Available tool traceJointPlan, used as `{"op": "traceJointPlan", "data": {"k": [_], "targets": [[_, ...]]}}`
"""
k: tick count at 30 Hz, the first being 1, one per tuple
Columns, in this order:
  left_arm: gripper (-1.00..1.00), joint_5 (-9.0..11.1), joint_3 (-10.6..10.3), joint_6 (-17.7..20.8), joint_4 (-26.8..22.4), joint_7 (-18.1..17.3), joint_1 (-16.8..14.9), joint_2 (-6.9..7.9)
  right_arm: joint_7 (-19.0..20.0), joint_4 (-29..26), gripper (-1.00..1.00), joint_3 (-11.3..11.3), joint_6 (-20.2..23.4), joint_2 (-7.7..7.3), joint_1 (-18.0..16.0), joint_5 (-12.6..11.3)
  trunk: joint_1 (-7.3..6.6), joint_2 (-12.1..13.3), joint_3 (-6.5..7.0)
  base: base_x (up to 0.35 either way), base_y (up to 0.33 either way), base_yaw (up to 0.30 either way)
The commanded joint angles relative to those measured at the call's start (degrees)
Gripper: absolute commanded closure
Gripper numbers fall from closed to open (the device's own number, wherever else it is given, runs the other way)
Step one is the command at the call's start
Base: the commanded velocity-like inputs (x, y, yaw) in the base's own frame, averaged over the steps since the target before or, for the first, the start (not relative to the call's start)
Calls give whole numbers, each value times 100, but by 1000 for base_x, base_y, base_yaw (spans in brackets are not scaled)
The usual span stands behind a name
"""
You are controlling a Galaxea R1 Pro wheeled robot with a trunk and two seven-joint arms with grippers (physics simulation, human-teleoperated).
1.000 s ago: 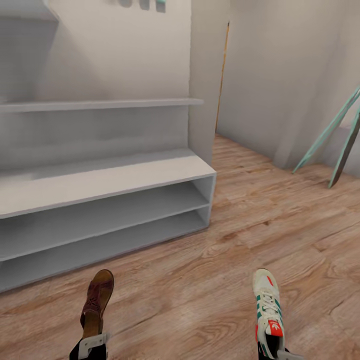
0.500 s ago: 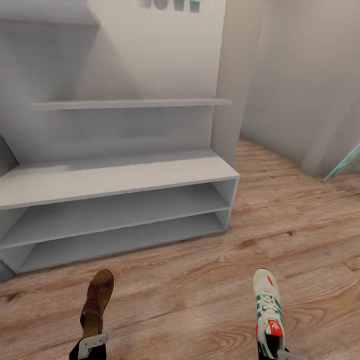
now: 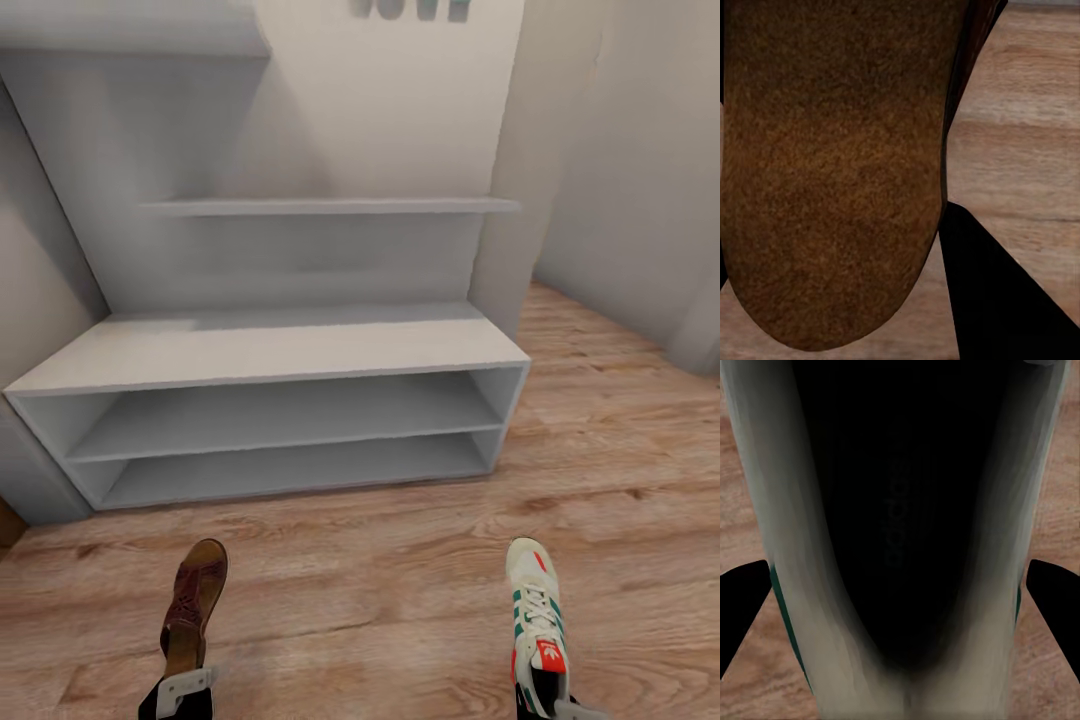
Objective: Pick up the two gym shoes and the two sandals from the corridor floor and place them onto the hallstand (shoe rack) in the corridor, making sure they are on the rack and not on the floor. Arrange them so the two gym shoes are next to each other and the two sandals are next to each other.
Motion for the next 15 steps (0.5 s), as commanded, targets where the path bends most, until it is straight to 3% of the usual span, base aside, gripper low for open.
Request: {"op": "traceJointPlan", "data": {"k": [1, 9, 15], "targets": [[100, -3, -9, -13, 3, 15, -4, 0, -13, 1, 100, 0, -16, 0, -2, 3, -1, -2, -4, 0, 0, 279], [100, -3, -6, -13, 3, 15, -4, 0, -23, -1, 100, 0, -16, 0, -2, 2, -1, -2, -4, 0, 0, 261], [100, -1, -6, -13, 3, 15, -4, 0, -20, -7, 100, -6, -16, -4, 0, 0, -1, -2, -4, 0, 0, 67]]}}
